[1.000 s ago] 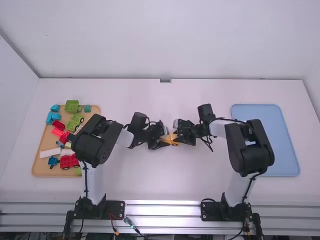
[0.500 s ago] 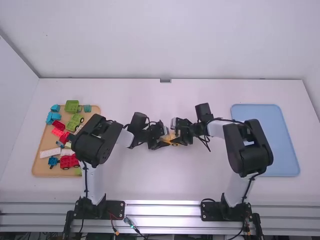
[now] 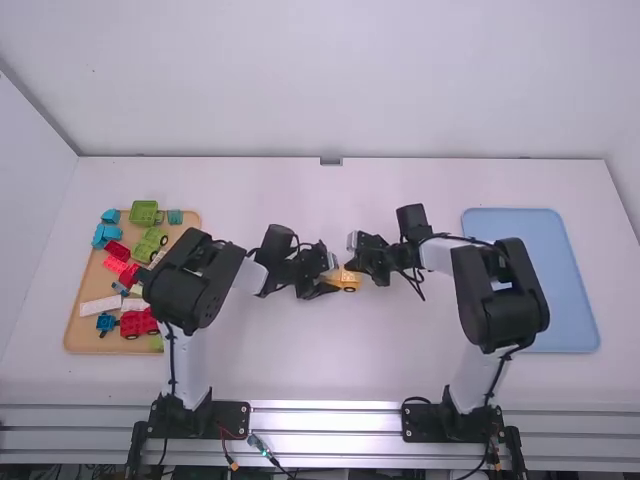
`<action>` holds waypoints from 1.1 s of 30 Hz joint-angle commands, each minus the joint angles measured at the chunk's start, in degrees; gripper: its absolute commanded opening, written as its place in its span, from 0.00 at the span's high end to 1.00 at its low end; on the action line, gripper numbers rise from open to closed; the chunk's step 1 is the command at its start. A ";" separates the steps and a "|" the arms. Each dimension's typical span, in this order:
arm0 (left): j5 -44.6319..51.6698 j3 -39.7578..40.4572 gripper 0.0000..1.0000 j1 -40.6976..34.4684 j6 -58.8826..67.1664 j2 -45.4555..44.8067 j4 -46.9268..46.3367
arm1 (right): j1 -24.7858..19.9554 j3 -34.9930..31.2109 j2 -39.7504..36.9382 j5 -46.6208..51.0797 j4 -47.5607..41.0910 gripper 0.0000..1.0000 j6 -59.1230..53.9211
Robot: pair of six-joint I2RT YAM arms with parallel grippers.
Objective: Assemble lego blocks to make yellow taxi
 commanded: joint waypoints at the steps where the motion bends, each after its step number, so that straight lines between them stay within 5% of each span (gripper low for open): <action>1: -3.61 -1.29 0.56 -0.46 -1.05 1.64 -1.70 | 0.87 0.79 0.37 2.80 -1.20 1.00 0.46; 15: -3.58 -1.29 0.56 -0.44 -1.07 1.64 -1.75 | 1.25 0.66 3.87 1.57 1.79 1.00 2.91; 33: -3.58 -1.29 0.59 -0.44 -1.09 1.64 -1.53 | 0.83 0.33 3.82 3.45 -6.12 1.00 -2.38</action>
